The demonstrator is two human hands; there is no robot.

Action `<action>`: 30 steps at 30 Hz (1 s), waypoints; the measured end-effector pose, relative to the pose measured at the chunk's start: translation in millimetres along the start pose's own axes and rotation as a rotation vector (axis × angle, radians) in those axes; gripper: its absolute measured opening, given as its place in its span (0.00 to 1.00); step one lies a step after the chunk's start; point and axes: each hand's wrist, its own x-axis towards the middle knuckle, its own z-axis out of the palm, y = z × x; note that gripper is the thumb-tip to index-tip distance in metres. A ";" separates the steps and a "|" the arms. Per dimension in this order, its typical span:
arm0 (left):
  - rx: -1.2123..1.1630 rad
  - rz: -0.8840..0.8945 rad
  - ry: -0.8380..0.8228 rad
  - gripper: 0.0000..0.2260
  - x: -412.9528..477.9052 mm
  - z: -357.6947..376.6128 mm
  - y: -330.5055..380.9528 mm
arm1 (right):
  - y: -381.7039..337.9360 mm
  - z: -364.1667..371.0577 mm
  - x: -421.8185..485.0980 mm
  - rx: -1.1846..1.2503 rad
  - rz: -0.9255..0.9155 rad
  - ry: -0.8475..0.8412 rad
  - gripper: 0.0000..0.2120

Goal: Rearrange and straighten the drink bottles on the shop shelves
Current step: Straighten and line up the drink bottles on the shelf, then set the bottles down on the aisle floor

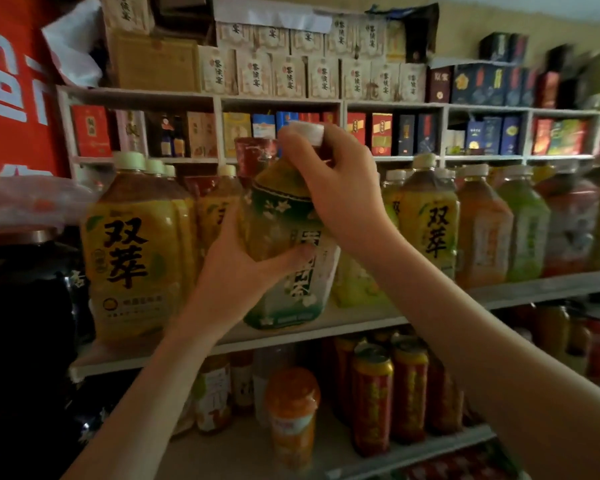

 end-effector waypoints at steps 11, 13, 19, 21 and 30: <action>-0.245 -0.062 -0.211 0.39 -91.4 191.2 -22.2 | 42.6 -182.1 -95.8 -0.293 0.179 -0.050 0.11; -0.253 -0.134 -0.302 0.37 -98.9 233.8 -33.3 | 64.1 -221.9 -107.5 -0.409 0.261 -0.078 0.12; -0.308 -0.258 -0.521 0.36 -118.4 358.3 -72.9 | 128.5 -331.2 -148.2 -0.648 0.474 -0.131 0.09; -0.367 -0.266 -0.655 0.35 -122.9 400.7 -83.7 | 148.3 -365.4 -166.1 -0.688 0.535 -0.140 0.08; 0.074 -0.552 -1.315 0.30 -187.3 540.1 -200.2 | 283.1 -478.6 -350.0 -0.862 1.023 -0.186 0.12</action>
